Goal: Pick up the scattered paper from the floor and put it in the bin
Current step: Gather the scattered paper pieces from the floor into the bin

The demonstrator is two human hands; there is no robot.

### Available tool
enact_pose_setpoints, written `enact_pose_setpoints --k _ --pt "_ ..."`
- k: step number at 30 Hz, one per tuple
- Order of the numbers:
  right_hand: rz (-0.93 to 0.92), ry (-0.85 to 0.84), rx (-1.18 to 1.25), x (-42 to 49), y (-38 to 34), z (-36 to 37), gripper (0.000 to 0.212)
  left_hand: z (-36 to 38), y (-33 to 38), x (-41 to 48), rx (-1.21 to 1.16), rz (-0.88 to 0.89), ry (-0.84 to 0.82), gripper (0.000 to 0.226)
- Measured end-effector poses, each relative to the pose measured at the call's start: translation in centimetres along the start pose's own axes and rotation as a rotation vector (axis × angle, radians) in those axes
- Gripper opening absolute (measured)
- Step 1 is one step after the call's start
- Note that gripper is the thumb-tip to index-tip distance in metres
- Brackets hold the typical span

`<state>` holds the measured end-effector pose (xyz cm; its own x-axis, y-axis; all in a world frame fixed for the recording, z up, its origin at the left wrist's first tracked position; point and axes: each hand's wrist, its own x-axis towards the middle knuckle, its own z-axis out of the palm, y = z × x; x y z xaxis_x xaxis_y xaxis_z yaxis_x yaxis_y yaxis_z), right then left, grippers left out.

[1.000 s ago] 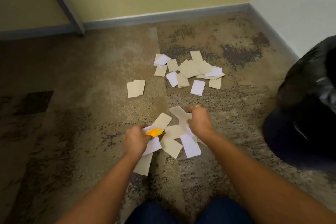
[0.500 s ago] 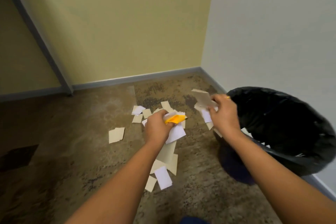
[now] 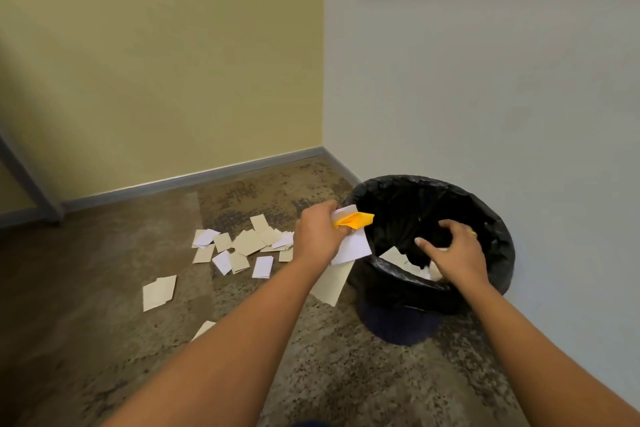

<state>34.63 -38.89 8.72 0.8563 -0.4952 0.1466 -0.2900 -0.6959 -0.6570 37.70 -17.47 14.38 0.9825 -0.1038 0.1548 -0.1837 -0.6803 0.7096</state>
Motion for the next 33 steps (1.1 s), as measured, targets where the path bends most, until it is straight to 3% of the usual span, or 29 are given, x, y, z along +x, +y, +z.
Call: enact_pose_setpoints --k 3,7,12,15,18,23,29,33 --pt "-0.060 0.033 -0.027 -0.2 0.1 0.5 0.048 1.6 1.4 0.8 -0.011 0.021 0.002 0.023" --pt "-0.073 0.081 -0.020 -0.4 0.0 1.0 0.033 3.8 3.7 2.2 -0.031 0.085 0.017 0.022" --pt "-0.028 0.110 0.028 -0.2 0.2 1.2 0.033 6.8 6.5 4.6 -0.177 0.078 0.094 0.033" --pt "0.031 0.147 0.078 -0.1 0.1 1.3 0.041 8.4 6.9 5.5 -0.259 0.023 -0.065 0.055" --pt "0.034 0.177 0.087 -0.1 0.1 1.4 0.047 9.7 5.6 5.4 -0.080 0.029 -0.241 0.070" --pt "0.031 0.172 0.044 0.0 0.0 1.7 0.047 10.8 2.9 4.2 0.177 0.110 -0.359 0.063" --pt "0.029 0.154 0.014 -0.2 -0.2 1.5 0.044 10.6 0.5 1.8 0.329 0.236 -0.312 0.056" --pt "0.026 0.124 -0.029 -0.4 0.0 1.6 0.045 9.4 -0.9 0.7 0.243 0.287 -0.283 0.055"
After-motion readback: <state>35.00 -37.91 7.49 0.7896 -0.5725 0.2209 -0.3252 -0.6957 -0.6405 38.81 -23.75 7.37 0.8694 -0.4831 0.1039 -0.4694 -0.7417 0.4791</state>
